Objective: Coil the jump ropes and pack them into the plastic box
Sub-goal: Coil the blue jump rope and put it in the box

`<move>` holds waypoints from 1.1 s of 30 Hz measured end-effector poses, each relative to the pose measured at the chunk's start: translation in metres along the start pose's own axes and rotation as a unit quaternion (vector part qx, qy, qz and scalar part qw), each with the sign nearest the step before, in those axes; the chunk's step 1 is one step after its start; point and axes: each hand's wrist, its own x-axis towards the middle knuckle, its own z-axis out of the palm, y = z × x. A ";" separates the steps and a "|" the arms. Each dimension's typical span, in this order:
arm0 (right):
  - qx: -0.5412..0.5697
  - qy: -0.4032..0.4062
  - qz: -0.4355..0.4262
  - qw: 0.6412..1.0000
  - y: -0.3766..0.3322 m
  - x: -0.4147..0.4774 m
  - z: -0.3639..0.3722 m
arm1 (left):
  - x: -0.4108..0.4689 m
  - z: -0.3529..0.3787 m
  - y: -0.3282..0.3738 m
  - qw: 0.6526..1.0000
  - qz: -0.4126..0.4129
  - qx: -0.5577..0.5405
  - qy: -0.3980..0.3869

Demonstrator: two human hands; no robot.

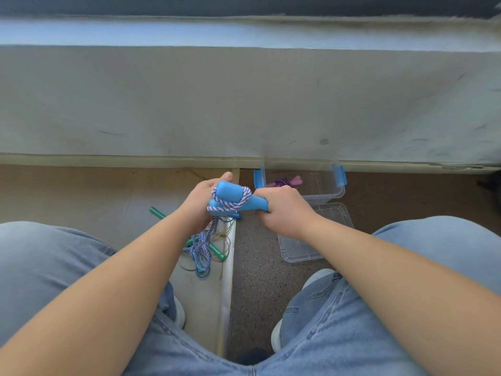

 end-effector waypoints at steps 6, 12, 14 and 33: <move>0.000 0.044 0.143 0.989 -0.001 0.007 -0.003 | -0.010 0.017 -0.025 0.968 0.103 0.226 0.022; -0.205 -0.044 0.202 0.957 -0.001 0.002 0.006 | -0.016 0.014 -0.016 0.713 0.277 0.640 -0.067; -0.249 -0.073 0.198 0.945 -0.002 0.002 0.010 | -0.015 0.013 -0.010 0.640 0.292 0.708 -0.062; -0.030 0.043 0.119 0.991 0.000 0.003 0.000 | -0.009 0.007 -0.017 0.866 0.121 0.484 -0.025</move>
